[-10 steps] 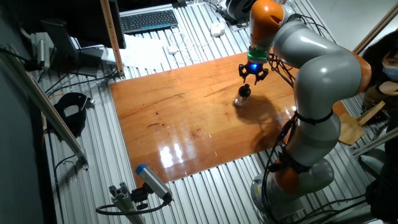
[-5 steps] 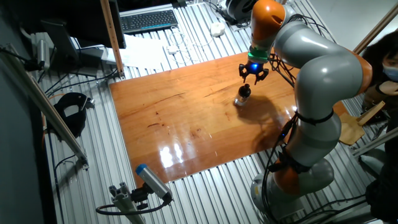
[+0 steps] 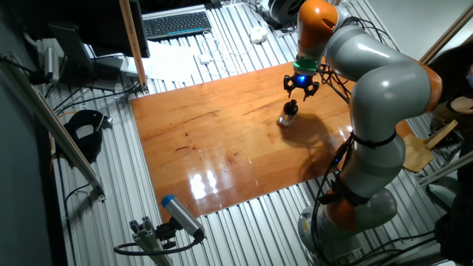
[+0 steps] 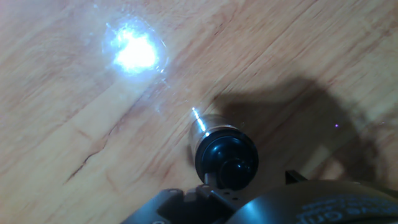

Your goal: Unscrew the lid from the jar

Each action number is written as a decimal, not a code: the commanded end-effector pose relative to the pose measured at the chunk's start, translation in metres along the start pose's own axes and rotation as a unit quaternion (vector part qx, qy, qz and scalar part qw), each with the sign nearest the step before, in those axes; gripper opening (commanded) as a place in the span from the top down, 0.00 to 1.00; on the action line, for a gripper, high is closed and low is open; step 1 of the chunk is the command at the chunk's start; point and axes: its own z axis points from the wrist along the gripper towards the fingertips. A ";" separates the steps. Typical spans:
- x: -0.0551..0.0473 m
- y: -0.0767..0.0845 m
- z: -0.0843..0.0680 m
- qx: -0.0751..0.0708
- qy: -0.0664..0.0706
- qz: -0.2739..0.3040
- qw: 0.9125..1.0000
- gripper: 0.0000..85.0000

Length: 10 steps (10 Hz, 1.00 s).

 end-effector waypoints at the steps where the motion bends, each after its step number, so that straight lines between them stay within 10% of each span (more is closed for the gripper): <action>1: 0.000 0.000 0.000 -0.007 0.005 -0.002 1.000 0.20; 5: 0.014 -0.007 0.006 -0.029 -0.018 -0.013 0.999 0.20; 10: 0.006 -0.003 0.016 -0.033 -0.027 -0.013 0.999 0.20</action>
